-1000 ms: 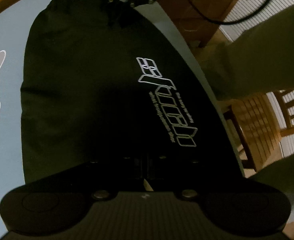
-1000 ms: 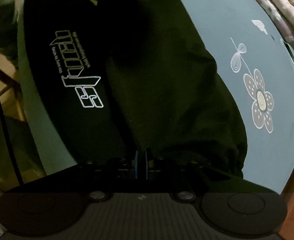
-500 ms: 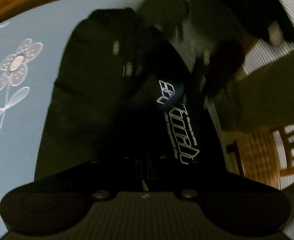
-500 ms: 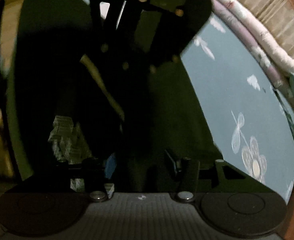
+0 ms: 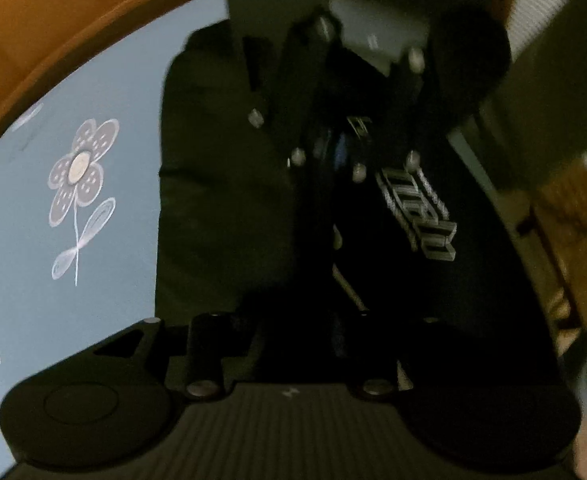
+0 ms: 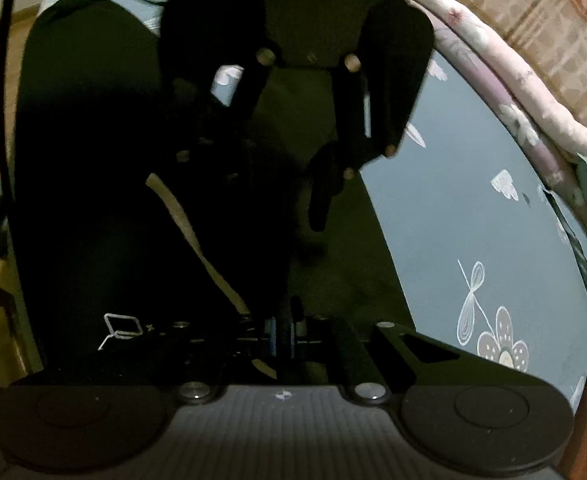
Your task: Fold clothes
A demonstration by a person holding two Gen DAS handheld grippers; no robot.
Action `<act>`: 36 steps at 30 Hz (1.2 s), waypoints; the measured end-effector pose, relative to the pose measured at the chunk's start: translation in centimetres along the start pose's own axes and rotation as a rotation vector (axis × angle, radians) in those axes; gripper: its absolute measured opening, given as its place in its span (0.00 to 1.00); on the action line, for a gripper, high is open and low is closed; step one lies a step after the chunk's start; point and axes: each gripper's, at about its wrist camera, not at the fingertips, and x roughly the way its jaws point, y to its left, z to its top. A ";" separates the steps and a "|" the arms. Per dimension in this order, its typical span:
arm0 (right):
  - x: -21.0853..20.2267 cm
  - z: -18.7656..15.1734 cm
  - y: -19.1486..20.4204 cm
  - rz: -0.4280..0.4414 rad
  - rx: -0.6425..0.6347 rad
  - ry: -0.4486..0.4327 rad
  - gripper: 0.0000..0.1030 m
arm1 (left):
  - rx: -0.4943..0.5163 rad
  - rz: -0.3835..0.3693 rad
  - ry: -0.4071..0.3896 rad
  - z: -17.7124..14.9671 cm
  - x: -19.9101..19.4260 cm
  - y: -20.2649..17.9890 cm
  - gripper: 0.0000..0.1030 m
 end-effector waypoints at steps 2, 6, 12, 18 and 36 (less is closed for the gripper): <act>0.0 0.0 0.0 0.008 -0.005 0.004 0.06 | 0.051 -0.011 0.037 -0.5 0.8 0.4 0.39; -0.2 -0.2 -0.3 -0.004 -0.002 0.003 0.06 | 0.079 0.011 0.117 -2.2 1.7 1.2 0.39; 0.0 -0.1 -0.5 -0.011 0.006 0.000 0.05 | 0.040 0.094 0.152 -3.6 0.4 1.1 0.03; -1.5 -0.4 -0.7 0.024 -0.028 -0.014 0.05 | -0.003 0.042 0.096 -2.4 -4.5 -0.1 0.02; -1.0 -3.8 4.7 0.313 -0.185 0.159 0.05 | 0.081 -0.166 0.116 1.5 -0.5 -8.6 0.03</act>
